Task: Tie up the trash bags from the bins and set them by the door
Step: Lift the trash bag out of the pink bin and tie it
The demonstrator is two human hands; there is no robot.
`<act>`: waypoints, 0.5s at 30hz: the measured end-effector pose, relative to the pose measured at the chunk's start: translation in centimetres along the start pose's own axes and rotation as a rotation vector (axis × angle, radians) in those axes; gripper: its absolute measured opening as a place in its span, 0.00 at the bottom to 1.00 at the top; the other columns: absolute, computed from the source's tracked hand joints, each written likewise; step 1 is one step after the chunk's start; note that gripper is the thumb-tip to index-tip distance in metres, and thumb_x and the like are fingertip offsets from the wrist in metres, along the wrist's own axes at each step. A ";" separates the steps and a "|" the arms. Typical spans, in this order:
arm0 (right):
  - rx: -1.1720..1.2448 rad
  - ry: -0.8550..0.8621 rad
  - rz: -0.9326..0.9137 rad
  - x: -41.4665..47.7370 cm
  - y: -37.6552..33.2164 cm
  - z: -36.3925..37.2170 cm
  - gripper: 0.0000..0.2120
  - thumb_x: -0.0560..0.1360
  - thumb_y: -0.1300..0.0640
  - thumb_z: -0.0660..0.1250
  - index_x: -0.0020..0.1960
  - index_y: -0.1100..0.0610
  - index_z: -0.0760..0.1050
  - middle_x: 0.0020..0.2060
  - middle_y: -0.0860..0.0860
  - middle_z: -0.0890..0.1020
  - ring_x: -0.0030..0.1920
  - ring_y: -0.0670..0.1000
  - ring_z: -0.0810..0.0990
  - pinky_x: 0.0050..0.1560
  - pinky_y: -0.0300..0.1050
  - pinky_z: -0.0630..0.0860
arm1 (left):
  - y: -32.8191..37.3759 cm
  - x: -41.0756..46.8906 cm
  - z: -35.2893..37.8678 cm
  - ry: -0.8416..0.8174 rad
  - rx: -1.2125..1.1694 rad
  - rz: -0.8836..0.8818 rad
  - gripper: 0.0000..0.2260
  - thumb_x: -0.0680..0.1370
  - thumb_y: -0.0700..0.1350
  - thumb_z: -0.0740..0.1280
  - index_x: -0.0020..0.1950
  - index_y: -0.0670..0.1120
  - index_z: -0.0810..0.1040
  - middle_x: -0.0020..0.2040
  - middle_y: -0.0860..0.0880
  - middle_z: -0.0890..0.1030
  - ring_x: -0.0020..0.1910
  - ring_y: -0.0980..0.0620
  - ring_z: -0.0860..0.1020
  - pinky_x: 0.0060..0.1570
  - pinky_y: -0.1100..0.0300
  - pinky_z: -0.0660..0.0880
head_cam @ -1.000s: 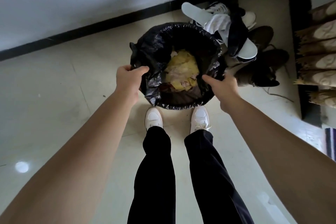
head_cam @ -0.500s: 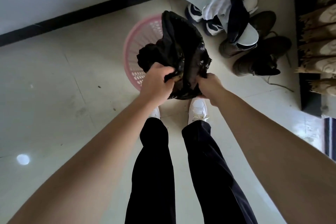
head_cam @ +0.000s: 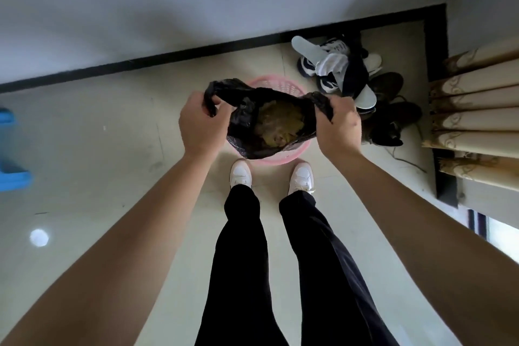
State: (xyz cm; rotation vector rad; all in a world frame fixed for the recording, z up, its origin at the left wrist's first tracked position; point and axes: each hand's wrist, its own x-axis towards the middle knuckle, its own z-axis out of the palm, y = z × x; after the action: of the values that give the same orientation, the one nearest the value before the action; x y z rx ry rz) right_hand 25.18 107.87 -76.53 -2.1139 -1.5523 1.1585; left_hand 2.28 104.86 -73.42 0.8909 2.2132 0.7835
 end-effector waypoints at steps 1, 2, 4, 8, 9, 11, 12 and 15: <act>0.013 -0.006 -0.025 -0.7 -1.2 -0.7 0.07 0.79 0.54 0.63 0.44 0.55 0.71 0.43 0.56 0.77 0.41 0.55 0.75 0.41 0.45 0.68 | 0.7 -0.8 -0.9 -0.019 -0.024 -0.003 0.06 0.73 0.46 0.70 0.39 0.46 0.75 0.31 0.55 0.74 0.31 0.56 0.70 0.34 0.62 0.68; 0.044 0.005 -0.045 -1.4 -2.4 -1.5 0.07 0.80 0.53 0.63 0.47 0.56 0.73 0.41 0.53 0.78 0.41 0.54 0.76 0.41 0.46 0.70 | 1.5 -1.4 -2.0 -0.011 -0.061 -0.041 0.07 0.72 0.47 0.70 0.37 0.49 0.75 0.30 0.57 0.74 0.31 0.57 0.71 0.34 0.60 0.71; 0.168 0.103 -0.092 -3.2 -4.5 -3.0 0.09 0.81 0.51 0.63 0.56 0.55 0.76 0.36 0.45 0.78 0.37 0.49 0.77 0.40 0.44 0.73 | 2.2 -2.4 -4.5 0.114 -0.174 -0.112 0.07 0.73 0.49 0.71 0.36 0.54 0.77 0.31 0.55 0.79 0.32 0.55 0.77 0.37 0.53 0.79; 0.266 0.118 -0.139 -5.0 -7.7 -5.0 0.12 0.81 0.49 0.64 0.60 0.55 0.76 0.36 0.41 0.78 0.37 0.44 0.78 0.42 0.44 0.75 | 2.9 -4.0 -8.5 0.328 -0.243 -0.122 0.02 0.74 0.44 0.70 0.47 0.49 0.80 0.33 0.54 0.75 0.31 0.59 0.73 0.39 0.59 0.74; 0.200 0.053 -0.137 -5.4 -8.5 -5.1 0.13 0.80 0.49 0.64 0.60 0.55 0.76 0.39 0.44 0.79 0.41 0.48 0.80 0.46 0.46 0.77 | 2.9 -4.6 -9.1 0.252 -0.226 -0.123 0.04 0.74 0.43 0.71 0.47 0.48 0.79 0.34 0.54 0.74 0.31 0.59 0.71 0.38 0.61 0.71; 0.165 0.051 -0.176 -6.3 -10.1 -5.3 0.13 0.80 0.50 0.65 0.61 0.56 0.77 0.40 0.44 0.80 0.43 0.48 0.80 0.48 0.46 0.78 | 2.8 -5.5 -10.5 0.175 -0.170 -0.097 0.05 0.73 0.41 0.72 0.46 0.48 0.78 0.35 0.54 0.75 0.33 0.58 0.72 0.37 0.64 0.71; 0.213 0.107 -0.191 -6.8 -11.1 -5.4 0.13 0.80 0.51 0.64 0.61 0.57 0.77 0.39 0.41 0.79 0.40 0.44 0.78 0.46 0.43 0.77 | 2.7 -5.5 -11.7 0.217 -0.161 -0.080 0.05 0.73 0.40 0.72 0.46 0.47 0.77 0.36 0.54 0.75 0.34 0.59 0.73 0.37 0.65 0.72; 0.335 0.216 -0.179 -8.5 -14.0 -5.4 0.13 0.80 0.51 0.64 0.61 0.56 0.76 0.37 0.40 0.78 0.36 0.37 0.76 0.40 0.33 0.72 | 2.2 -4.4 -15.8 0.426 -0.250 -0.141 0.05 0.77 0.43 0.68 0.47 0.44 0.73 0.38 0.55 0.74 0.34 0.59 0.73 0.37 0.65 0.73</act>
State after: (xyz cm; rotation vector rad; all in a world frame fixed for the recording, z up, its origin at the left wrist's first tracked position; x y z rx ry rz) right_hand 18.76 106.93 -60.51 -1.7774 -1.3161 1.0099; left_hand -5.75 98.33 -60.47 0.4702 2.4298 1.2387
